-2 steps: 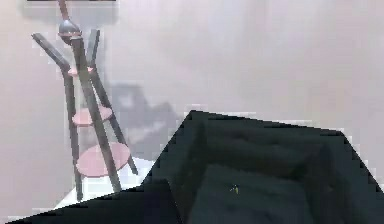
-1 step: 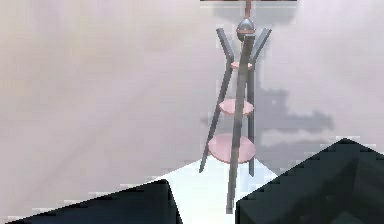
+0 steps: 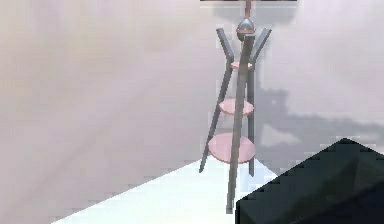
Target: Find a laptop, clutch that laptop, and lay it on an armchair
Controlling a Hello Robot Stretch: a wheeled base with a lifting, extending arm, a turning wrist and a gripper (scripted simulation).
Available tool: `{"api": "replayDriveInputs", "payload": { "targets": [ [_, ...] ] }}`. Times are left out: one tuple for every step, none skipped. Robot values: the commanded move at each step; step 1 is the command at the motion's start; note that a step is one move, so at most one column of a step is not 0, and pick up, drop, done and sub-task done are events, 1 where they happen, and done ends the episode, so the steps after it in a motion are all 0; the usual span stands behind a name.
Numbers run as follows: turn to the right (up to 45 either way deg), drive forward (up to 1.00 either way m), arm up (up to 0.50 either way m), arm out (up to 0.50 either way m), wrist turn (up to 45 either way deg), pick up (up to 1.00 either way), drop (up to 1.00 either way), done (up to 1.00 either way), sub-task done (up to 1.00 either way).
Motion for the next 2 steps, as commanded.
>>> {"api": "replayDriveInputs", "payload": {
  "targets": [
    [0.0,0.0,0.0,0.0,39.0,0.0,0.0,0.0,0.0],
    [0.0,0.0,-0.36,0.0,0.0,0.0,0.0,0.0,0.0]
  ]
}}
